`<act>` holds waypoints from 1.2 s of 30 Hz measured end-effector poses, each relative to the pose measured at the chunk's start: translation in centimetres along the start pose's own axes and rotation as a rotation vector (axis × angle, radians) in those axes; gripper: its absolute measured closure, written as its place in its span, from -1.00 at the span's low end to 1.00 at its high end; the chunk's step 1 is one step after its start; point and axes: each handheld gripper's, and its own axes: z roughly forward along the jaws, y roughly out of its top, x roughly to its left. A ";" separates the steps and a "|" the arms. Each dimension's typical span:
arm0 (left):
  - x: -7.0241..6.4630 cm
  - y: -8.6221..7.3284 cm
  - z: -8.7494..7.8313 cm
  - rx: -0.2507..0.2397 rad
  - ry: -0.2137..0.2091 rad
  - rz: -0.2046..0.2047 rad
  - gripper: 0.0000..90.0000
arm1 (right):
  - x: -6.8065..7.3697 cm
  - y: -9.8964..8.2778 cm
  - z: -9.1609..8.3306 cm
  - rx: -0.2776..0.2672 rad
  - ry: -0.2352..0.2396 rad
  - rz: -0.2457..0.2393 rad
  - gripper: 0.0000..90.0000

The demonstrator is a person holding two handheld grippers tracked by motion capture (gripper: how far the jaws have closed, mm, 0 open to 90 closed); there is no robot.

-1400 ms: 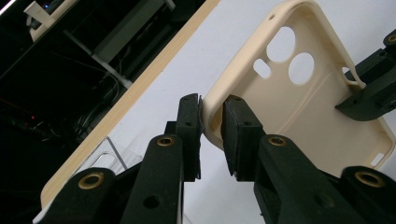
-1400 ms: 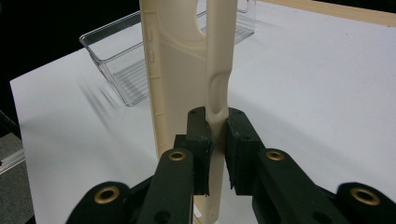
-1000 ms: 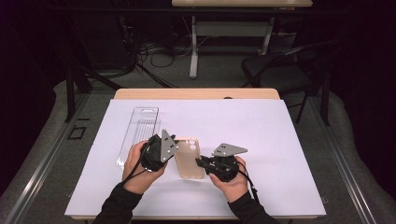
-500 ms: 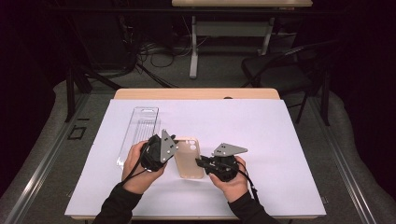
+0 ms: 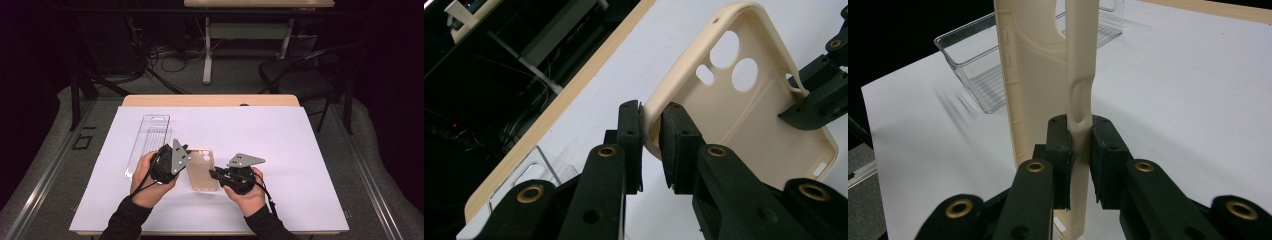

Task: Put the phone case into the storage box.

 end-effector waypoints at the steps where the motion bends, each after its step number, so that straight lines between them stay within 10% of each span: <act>1: 0.0 0.0 0.0 0.000 0.000 0.000 0.78 | 0.0 0.0 0.0 0.001 0.001 0.001 0.77; 36: 1.5 -0.6 0.0 -0.008 -0.013 -0.033 0.78 | -0.1 0.6 -0.6 -0.055 0.004 0.013 0.19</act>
